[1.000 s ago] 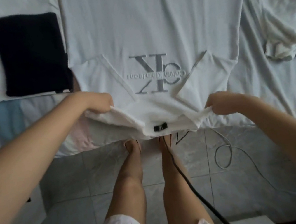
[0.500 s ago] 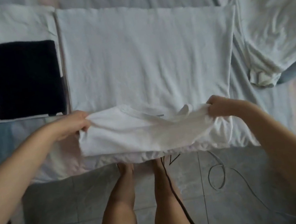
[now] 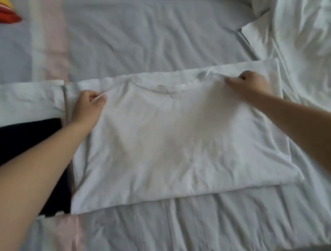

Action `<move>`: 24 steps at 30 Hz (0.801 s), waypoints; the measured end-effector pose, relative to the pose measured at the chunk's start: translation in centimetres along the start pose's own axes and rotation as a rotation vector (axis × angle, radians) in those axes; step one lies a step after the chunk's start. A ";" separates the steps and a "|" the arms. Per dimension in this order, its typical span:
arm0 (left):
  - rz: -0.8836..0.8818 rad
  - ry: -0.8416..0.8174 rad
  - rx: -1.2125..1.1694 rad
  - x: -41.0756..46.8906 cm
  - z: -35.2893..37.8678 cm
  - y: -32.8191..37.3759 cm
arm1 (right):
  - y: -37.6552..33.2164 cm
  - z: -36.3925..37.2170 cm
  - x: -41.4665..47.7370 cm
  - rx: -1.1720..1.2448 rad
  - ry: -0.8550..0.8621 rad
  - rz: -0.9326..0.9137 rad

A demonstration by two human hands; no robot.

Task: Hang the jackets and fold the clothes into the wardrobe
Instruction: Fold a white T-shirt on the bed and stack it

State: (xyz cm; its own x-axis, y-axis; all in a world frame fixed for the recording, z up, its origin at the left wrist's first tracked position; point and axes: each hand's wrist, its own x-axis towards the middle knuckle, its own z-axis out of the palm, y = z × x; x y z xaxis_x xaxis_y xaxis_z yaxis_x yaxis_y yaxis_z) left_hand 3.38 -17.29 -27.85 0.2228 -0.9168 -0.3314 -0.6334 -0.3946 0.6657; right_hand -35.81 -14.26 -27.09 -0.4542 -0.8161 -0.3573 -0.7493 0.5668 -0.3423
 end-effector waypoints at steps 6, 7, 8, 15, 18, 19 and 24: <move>0.112 0.128 0.061 0.2 0.6 0.1 | -1.6 1.6 1.4 0.067 0.163 0.070; 0.114 0.151 0.058 0.2 0.5 0.2 | -1.6 1.5 1.7 0.086 0.165 0.089; 0.110 0.156 0.070 0.1 0.5 0.2 | -1.5 1.4 1.9 0.072 0.159 0.099; 0.132 -0.086 0.317 1.8 0.7 2.4 | -4.2 1.5 1.7 -0.088 0.010 -0.169; 0.102 -0.138 0.209 3.2 1.6 4.0 | -5.4 2.0 2.3 0.029 -0.014 -0.148; 0.106 -0.102 0.172 3.8 2.0 4.3 | -5.6 2.0 2.5 0.065 0.011 -0.125; 0.124 0.004 0.284 4.2 3.0 4.7 | -5.8 2.0 1.6 0.115 0.046 -0.029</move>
State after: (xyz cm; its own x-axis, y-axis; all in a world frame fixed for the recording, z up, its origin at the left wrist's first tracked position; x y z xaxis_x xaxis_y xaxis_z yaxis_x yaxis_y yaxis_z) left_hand -0.95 -22.85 -28.13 0.1334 -0.9575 -0.2558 -0.8375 -0.2469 0.4874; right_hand -31.22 -18.60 -27.41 -0.4563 -0.8353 -0.3066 -0.7036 0.5497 -0.4503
